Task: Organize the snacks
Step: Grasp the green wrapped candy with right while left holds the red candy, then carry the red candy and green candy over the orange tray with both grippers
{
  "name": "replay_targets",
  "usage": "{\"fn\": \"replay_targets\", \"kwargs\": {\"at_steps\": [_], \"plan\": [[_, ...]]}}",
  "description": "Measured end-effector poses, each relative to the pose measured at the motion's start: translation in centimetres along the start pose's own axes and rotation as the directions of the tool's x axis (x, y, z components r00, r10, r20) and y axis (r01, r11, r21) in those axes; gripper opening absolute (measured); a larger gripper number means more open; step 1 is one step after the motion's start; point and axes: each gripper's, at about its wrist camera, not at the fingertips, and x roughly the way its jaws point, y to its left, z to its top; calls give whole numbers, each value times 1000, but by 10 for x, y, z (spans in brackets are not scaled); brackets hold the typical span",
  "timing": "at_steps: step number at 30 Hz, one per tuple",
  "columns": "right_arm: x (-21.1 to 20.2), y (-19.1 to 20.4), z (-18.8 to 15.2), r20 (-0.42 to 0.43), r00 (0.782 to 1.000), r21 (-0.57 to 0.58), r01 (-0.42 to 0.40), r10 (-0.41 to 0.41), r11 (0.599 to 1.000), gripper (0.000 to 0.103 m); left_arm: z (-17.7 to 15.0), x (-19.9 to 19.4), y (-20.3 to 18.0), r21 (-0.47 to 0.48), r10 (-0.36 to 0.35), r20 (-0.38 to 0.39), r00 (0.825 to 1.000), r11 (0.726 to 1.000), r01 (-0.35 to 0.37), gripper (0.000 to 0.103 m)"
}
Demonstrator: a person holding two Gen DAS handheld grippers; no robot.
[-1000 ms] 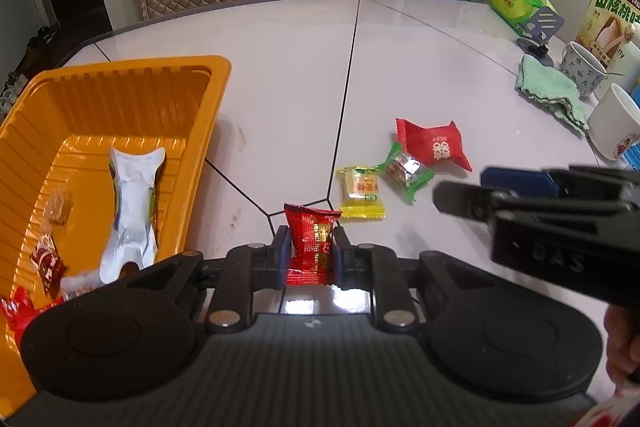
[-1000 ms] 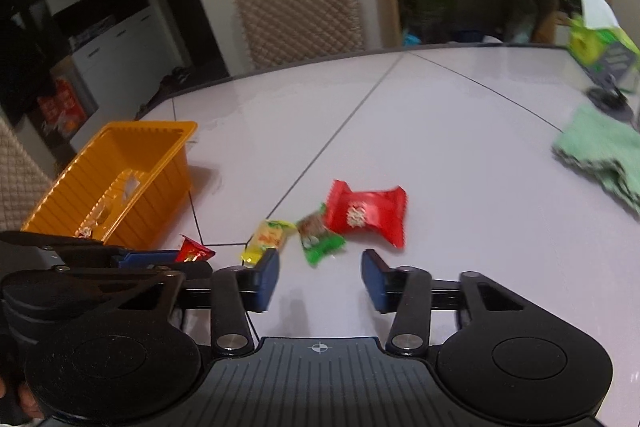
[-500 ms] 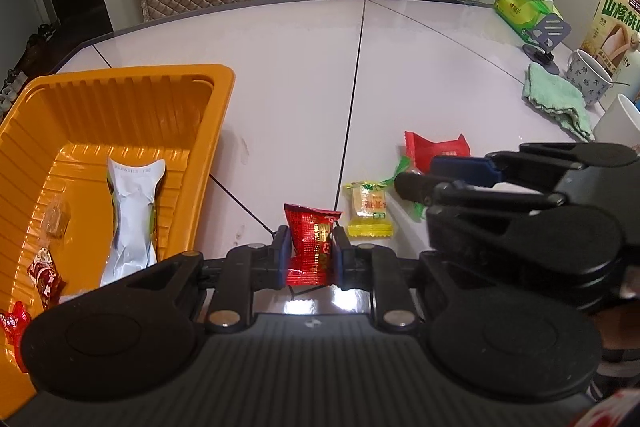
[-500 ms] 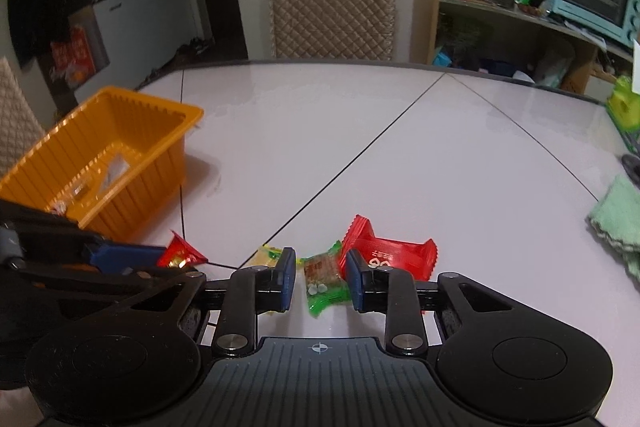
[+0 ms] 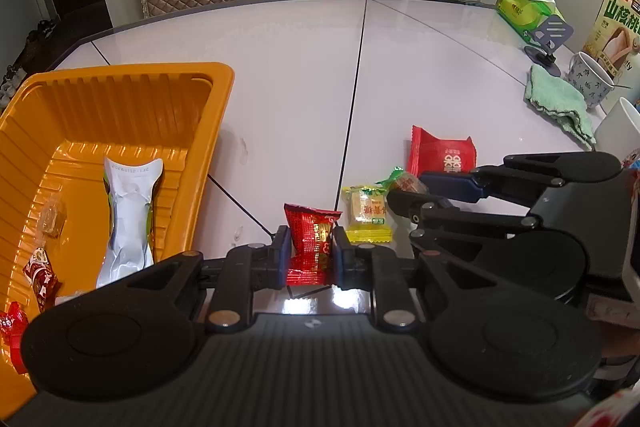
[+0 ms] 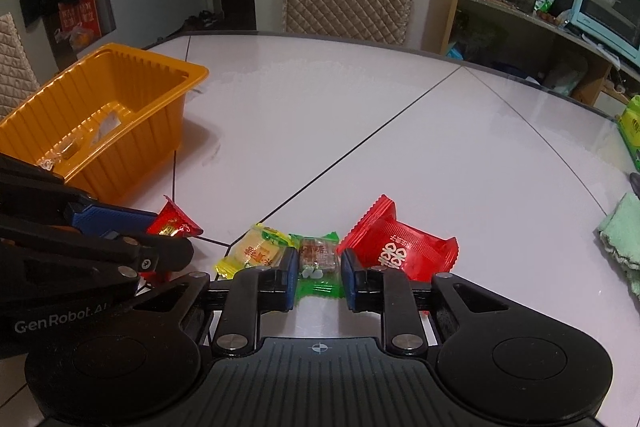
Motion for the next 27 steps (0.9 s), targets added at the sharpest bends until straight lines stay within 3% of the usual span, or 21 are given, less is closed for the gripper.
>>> {"fn": "replay_targets", "kwargs": {"at_steps": [15,27], "plan": [[-9,-1,-3,-18,1000,37,-12,12,999,21,-1,-7,-1,5,-8,12,1000,1000,8,19],[-77,-9,-19,41,999,222,-41,33,974,21,-15,-42,-9,13,-47,38,998,999,46,19]]}}
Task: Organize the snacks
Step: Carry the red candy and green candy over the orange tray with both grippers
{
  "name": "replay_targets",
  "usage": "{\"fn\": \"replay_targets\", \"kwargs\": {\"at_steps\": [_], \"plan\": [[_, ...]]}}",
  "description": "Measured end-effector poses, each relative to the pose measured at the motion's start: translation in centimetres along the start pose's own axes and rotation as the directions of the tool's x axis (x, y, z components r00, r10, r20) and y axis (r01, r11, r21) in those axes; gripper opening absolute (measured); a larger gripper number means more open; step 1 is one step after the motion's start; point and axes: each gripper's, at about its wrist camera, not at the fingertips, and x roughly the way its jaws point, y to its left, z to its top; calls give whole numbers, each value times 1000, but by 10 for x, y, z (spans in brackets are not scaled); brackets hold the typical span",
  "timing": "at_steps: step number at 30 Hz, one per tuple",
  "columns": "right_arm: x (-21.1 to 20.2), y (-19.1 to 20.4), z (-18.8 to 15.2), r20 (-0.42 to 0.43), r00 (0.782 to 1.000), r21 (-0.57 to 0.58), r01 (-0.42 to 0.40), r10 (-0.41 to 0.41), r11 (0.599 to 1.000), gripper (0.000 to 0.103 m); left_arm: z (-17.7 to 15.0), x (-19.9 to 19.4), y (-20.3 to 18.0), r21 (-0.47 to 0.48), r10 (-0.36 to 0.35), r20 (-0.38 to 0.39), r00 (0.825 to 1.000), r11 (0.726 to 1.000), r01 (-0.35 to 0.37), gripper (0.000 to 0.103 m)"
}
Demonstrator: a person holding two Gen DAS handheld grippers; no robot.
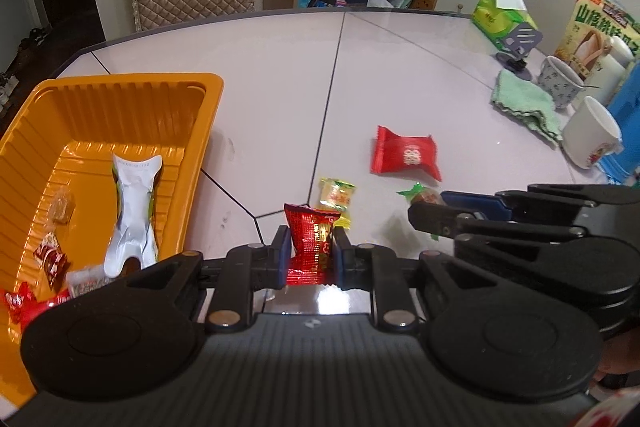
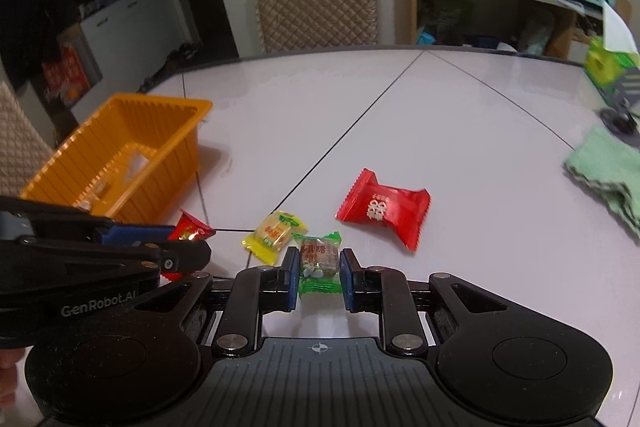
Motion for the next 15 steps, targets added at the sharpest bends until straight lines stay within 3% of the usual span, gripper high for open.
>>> {"fn": "replay_targets", "kwargs": {"at_steps": [15], "plan": [[-87,33,-26,53,997,91,-54,50,994,21,-35,-85,10,-8,-31,36,999,999,31,19]]}}
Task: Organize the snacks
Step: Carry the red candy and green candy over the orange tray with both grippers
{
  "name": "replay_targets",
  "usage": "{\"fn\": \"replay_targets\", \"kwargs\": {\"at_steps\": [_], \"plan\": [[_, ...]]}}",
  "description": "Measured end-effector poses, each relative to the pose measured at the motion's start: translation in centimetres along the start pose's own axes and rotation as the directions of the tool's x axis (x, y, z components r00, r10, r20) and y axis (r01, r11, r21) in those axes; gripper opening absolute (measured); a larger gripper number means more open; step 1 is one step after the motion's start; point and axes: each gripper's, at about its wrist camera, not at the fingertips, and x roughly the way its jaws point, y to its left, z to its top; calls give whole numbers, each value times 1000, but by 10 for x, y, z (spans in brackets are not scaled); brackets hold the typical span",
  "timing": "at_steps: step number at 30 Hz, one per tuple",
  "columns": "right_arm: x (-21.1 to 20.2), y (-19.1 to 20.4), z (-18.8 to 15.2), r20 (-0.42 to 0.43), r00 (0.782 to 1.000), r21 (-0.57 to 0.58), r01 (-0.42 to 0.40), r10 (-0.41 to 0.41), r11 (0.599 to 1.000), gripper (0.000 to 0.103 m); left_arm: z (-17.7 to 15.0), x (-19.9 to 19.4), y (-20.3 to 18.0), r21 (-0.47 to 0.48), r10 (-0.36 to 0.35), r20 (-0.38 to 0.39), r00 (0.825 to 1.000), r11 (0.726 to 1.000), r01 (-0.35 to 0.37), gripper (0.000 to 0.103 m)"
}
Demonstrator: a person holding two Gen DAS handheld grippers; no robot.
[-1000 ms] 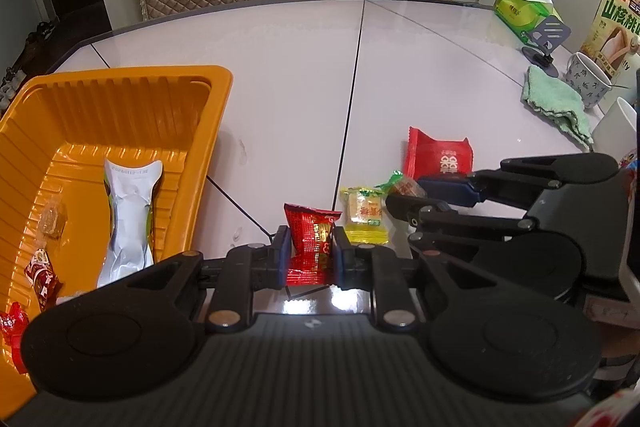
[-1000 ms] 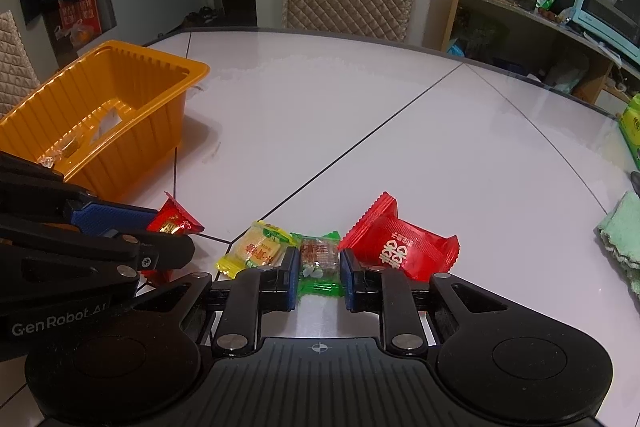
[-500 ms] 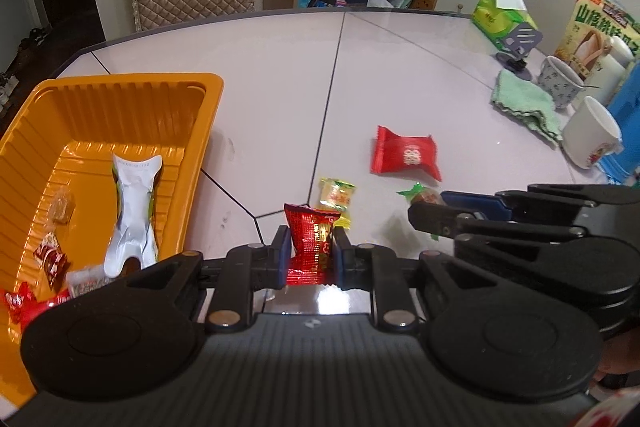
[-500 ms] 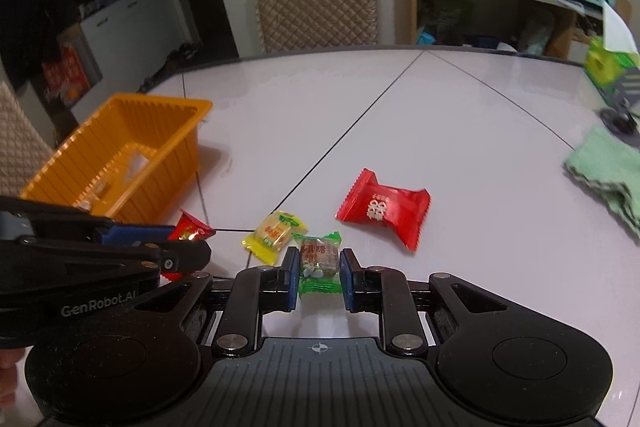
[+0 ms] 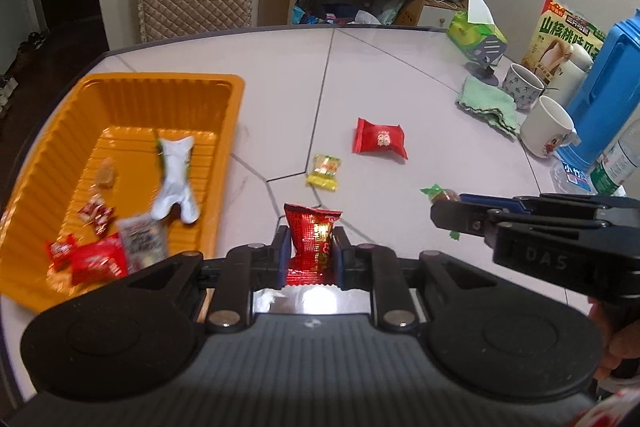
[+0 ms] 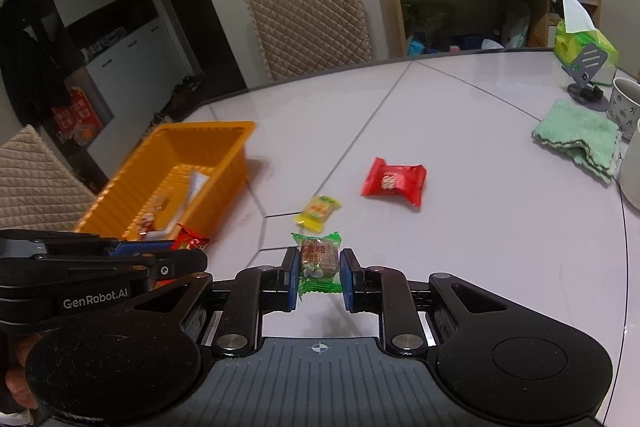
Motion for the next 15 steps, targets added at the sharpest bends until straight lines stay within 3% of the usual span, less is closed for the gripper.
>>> {"fn": "replay_targets", "kwargs": {"at_steps": [15], "plan": [[-21,78,-19,-35,987,-60,-156,154,986,21,-31,-68,51,-74,90,16,996,993,-89,19]]}}
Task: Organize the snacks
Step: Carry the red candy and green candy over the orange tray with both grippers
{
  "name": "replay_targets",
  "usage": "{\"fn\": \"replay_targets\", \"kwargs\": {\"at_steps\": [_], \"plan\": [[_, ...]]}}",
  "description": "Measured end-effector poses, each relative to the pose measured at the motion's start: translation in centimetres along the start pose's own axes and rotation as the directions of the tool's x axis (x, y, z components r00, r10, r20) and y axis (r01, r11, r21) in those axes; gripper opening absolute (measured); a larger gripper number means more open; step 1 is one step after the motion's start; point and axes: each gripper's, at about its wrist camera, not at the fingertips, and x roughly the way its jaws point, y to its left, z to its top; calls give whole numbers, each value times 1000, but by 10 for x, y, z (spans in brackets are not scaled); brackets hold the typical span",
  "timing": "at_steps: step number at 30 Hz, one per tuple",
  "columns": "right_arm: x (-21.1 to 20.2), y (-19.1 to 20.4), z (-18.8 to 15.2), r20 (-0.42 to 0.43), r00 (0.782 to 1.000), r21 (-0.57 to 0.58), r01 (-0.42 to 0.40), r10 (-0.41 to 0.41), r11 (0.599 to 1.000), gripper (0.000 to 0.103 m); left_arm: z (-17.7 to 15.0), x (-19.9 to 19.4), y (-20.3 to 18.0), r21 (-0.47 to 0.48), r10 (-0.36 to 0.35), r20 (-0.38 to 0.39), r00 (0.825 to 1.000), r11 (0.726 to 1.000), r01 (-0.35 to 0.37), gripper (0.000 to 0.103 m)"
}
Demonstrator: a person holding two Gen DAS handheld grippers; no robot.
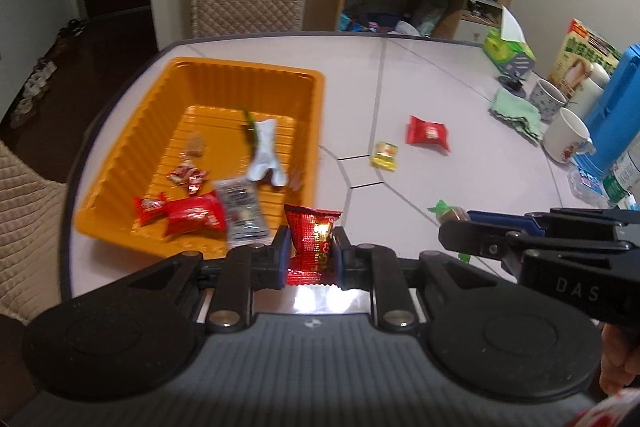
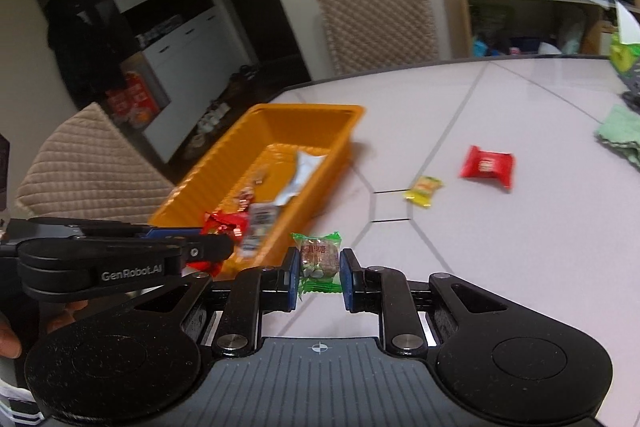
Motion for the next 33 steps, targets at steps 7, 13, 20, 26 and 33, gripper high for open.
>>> {"fn": "replay_targets", "kwargs": {"at_steps": [7,13,20,26,33], "plan": [[20,25,7,-19,998,-41,-56,56,998,21,0,-11,31,-44,49,16,999,998,-48,19],[42,39,18,-32,995,-68,-94,92,993,21,4,-14,54,-77,81,28,996,994,-78,19],[69,50,28,-57,991,-90,-122,117,988,21,11,-8,76,-106,113,25,993,988,-110,19],[94,55,30,-95,988,-96,-133,124,986,21,13,2,91,-126,126,9,992,984,-124,19],[117,54,34,-121,986,-90,-122,110,989,21,17,20,104,-149,125,-9,992,981,-125,19]]}}
